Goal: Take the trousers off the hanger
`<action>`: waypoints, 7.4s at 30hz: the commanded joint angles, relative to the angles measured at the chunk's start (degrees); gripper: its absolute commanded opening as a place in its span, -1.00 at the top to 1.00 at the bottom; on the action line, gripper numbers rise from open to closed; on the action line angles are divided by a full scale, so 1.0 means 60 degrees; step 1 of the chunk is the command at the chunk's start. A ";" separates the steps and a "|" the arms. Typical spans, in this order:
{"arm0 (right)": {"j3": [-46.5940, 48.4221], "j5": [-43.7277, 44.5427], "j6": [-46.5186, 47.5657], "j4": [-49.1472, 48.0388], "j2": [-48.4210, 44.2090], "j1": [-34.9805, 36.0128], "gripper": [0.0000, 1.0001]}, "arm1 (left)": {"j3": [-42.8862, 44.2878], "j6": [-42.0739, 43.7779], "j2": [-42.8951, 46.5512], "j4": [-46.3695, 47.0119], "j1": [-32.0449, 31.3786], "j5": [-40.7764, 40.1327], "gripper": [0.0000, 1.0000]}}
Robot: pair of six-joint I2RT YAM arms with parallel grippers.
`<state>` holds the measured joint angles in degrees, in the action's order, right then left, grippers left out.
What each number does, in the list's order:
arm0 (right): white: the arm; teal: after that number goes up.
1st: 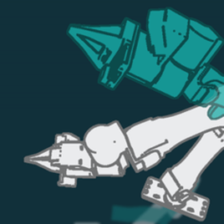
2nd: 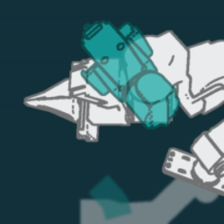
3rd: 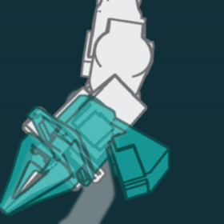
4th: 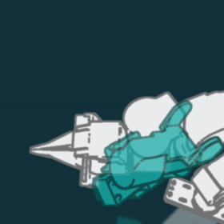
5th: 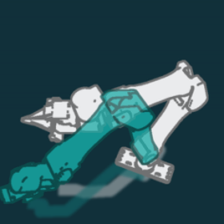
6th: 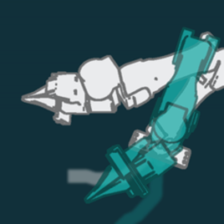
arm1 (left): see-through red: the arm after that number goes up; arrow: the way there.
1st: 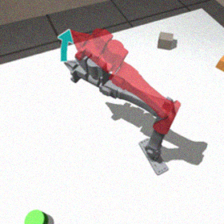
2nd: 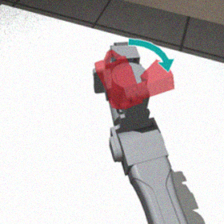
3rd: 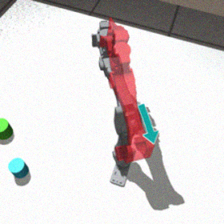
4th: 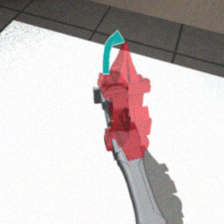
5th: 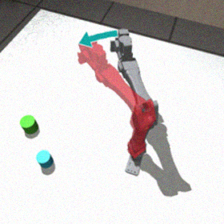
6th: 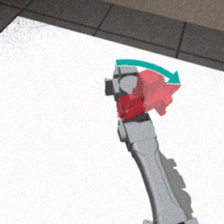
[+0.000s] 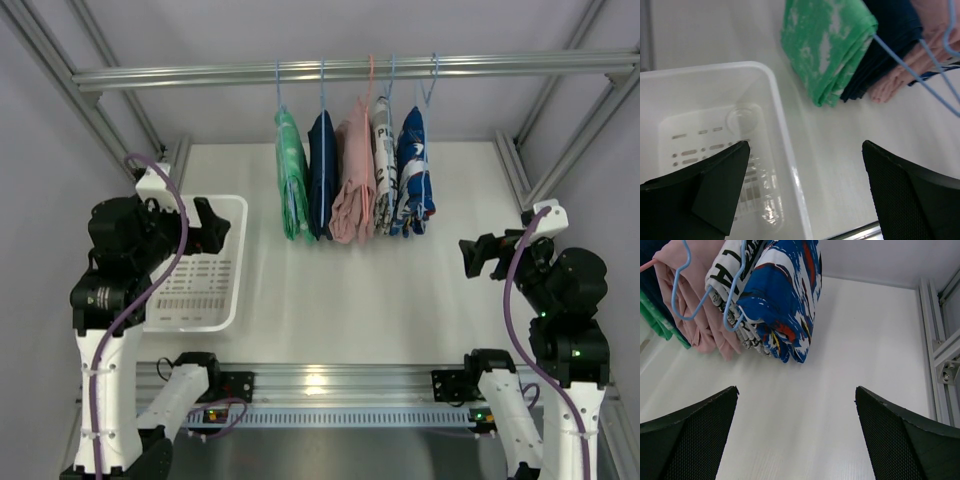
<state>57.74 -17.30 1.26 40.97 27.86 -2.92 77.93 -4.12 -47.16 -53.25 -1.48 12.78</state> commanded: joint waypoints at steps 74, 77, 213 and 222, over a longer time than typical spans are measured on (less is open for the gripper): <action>0.0002 -0.0281 0.0127 -0.0998 0.0938 -0.0305 -0.99 | -0.1491 -1.0959 -0.5133 1.4808 -0.1527 0.6586 0.95; -0.0013 -0.0237 0.0098 -0.1042 0.0895 -0.0305 -0.99 | -0.1095 -1.0535 -0.5207 1.4721 -0.1512 0.6733 1.00; 0.8966 -0.2478 -0.8164 -0.7195 0.9742 0.8499 1.00 | -0.1181 -0.1866 0.1662 0.6680 -0.1614 0.3190 -0.98; 0.9800 -0.1835 -0.8237 -0.6858 0.9815 0.8499 1.00 | -0.4066 0.1066 0.3361 0.6209 -0.1614 0.2236 -0.98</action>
<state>109.75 -30.15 -50.63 8.34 90.74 48.69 57.23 -6.22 -27.83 -14.55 -11.03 29.32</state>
